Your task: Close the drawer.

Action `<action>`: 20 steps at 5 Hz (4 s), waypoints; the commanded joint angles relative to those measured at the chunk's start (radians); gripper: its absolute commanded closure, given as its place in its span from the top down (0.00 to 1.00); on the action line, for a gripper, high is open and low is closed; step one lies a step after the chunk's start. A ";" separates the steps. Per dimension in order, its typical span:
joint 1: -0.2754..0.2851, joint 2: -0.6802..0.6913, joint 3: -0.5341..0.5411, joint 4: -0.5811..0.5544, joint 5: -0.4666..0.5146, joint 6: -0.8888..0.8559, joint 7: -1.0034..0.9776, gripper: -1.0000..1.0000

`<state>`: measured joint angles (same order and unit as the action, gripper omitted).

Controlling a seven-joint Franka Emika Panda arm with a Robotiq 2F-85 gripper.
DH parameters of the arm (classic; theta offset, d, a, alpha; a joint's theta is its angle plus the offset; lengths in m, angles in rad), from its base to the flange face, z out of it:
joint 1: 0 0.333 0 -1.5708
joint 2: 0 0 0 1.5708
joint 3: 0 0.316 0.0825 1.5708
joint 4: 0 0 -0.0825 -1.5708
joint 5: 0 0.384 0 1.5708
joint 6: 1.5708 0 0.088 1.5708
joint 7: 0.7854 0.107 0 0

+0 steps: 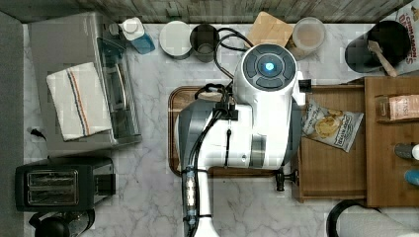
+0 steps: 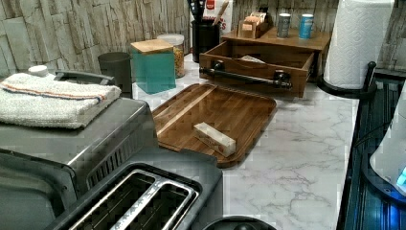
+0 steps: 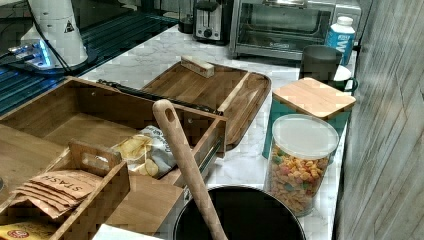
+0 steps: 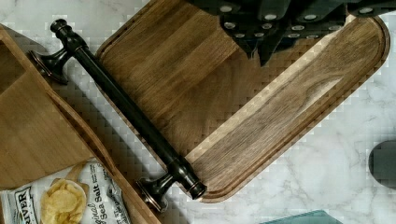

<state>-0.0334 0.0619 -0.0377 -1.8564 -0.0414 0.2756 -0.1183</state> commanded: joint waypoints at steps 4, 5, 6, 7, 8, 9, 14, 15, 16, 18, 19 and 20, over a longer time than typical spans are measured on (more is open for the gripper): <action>-0.019 0.049 -0.008 -0.163 -0.066 0.205 -0.555 0.00; -0.029 0.081 -0.016 -0.192 -0.087 0.236 -0.641 0.00; -0.028 0.103 -0.030 -0.257 -0.154 0.312 -0.639 0.00; -0.045 0.122 -0.045 -0.320 -0.168 0.418 -0.671 0.00; -0.065 0.148 -0.065 -0.343 -0.169 0.486 -0.731 0.00; -0.086 0.132 -0.068 -0.381 -0.198 0.558 -0.733 0.00; -0.238 0.145 -0.075 -0.302 -0.132 0.580 -0.956 0.00; -0.284 0.228 -0.084 -0.224 -0.038 0.551 -1.112 0.00; -0.278 0.255 -0.122 -0.195 -0.030 0.536 -1.107 0.00; -0.283 0.243 -0.214 -0.139 -0.112 0.486 -1.107 0.00; -0.356 0.344 -0.235 -0.045 -0.075 0.527 -1.244 0.00; -0.438 0.445 -0.241 0.075 -0.042 0.530 -1.368 0.00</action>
<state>-0.3015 0.3999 -0.1687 -1.9824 -0.1188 0.7231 -1.3965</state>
